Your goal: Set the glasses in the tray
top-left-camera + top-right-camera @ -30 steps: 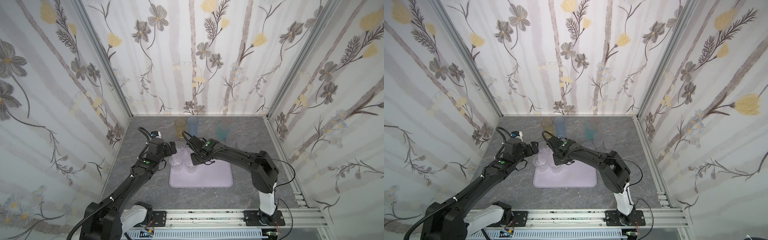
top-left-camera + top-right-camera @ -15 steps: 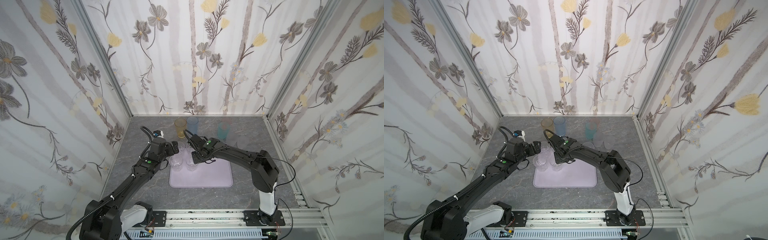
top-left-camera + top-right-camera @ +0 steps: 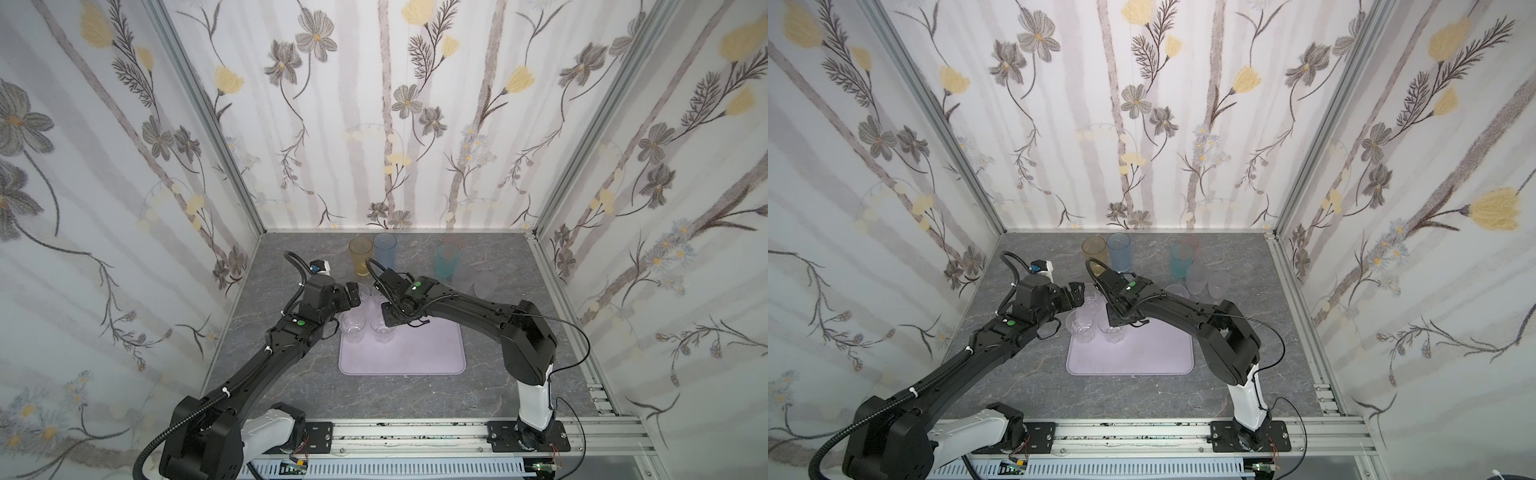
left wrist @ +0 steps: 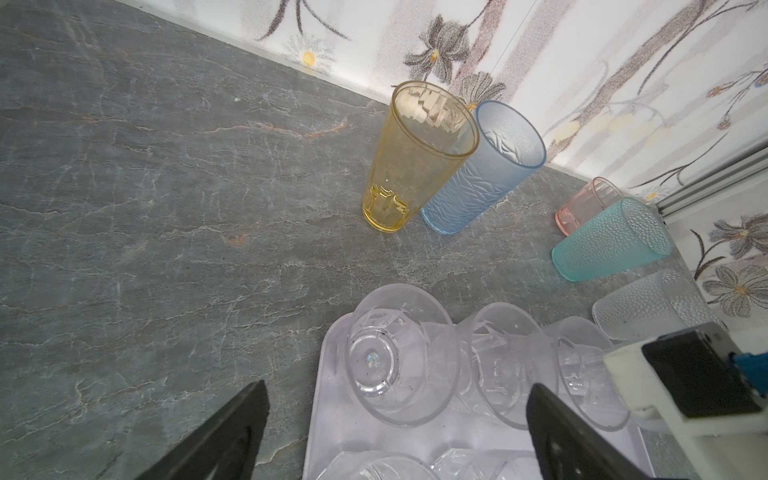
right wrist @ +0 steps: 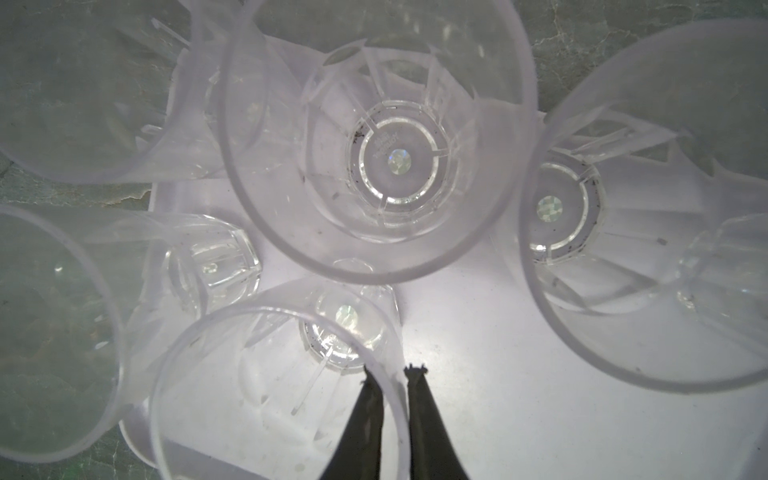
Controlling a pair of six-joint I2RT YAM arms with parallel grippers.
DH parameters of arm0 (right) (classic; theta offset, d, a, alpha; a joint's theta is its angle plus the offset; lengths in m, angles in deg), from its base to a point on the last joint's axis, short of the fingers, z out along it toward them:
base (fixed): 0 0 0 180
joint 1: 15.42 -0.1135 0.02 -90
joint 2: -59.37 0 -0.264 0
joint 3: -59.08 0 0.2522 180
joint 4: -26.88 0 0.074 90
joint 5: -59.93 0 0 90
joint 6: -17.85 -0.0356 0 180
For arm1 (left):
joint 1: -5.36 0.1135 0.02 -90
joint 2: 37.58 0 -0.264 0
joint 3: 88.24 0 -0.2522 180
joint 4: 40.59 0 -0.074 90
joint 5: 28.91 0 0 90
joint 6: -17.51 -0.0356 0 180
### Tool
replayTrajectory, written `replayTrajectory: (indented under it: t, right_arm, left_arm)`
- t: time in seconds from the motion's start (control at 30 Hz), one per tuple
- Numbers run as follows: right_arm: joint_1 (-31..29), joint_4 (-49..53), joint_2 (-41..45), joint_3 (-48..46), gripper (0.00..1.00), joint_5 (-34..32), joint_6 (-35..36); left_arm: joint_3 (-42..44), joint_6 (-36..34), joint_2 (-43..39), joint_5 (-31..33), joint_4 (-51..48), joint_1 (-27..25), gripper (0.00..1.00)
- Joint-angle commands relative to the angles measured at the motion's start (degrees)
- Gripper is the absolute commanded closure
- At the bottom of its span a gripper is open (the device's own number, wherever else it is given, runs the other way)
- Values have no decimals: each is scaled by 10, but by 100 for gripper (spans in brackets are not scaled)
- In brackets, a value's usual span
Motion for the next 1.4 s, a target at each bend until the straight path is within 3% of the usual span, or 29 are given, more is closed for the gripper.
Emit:
replayTrajectory:
  t: [0.0,0.23,0.43,0.77,1.1,1.37]
  right_arm:
    - [-1,-17,4,-2,85,-10,-9]
    - [0,-18,12,-1,84,-7,-11]
    - [10,-15,39,-3,75,0,-10]
    - [48,-16,120,-10,65,-12,16]
    - [161,-39,165,-43,64,-20,42]
    - [273,-74,151,-24,61,9,56]
  left_arm:
    - [-8,3,0,6,21,-3,0]
    - [-14,3,-1,10,21,-10,0]
    - [-22,-5,0,24,21,-26,0]
    - [-60,-57,17,89,23,-104,0]
    - [-90,-63,64,100,53,-173,0]
    - [-138,-56,158,97,61,-219,0]
